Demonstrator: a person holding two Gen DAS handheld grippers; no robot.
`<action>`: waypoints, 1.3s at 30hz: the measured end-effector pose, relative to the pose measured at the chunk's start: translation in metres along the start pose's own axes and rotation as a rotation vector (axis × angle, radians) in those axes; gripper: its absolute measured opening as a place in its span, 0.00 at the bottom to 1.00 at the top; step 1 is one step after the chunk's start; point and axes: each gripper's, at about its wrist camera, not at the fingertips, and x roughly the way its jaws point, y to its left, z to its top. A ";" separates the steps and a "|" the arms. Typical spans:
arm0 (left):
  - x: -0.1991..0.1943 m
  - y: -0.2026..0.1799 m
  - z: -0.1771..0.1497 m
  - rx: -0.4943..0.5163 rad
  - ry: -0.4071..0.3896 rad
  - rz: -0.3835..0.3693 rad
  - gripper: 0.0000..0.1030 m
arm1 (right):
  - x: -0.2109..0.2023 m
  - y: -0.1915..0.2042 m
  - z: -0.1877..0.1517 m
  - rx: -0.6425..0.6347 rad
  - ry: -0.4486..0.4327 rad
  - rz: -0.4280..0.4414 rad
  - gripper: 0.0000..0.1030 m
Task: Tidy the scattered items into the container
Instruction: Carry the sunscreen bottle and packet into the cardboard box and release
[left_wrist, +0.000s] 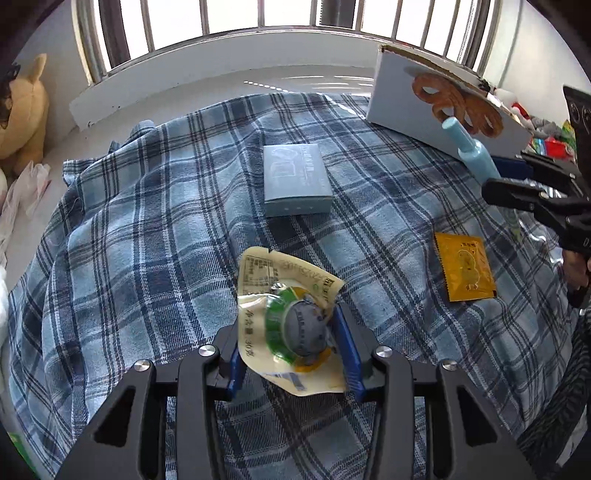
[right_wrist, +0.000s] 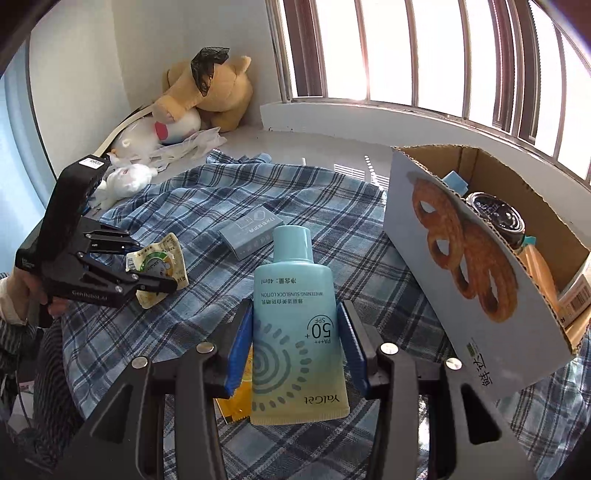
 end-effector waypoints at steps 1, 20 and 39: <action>-0.002 0.004 0.000 -0.023 0.006 -0.021 0.39 | -0.001 0.000 0.000 -0.002 -0.004 -0.002 0.43; -0.071 -0.060 0.062 0.070 -0.249 0.037 0.35 | -0.078 -0.027 0.018 0.106 -0.262 -0.226 0.43; -0.039 -0.183 0.201 0.169 -0.465 -0.025 0.34 | -0.076 -0.101 0.031 0.196 -0.368 -0.447 0.43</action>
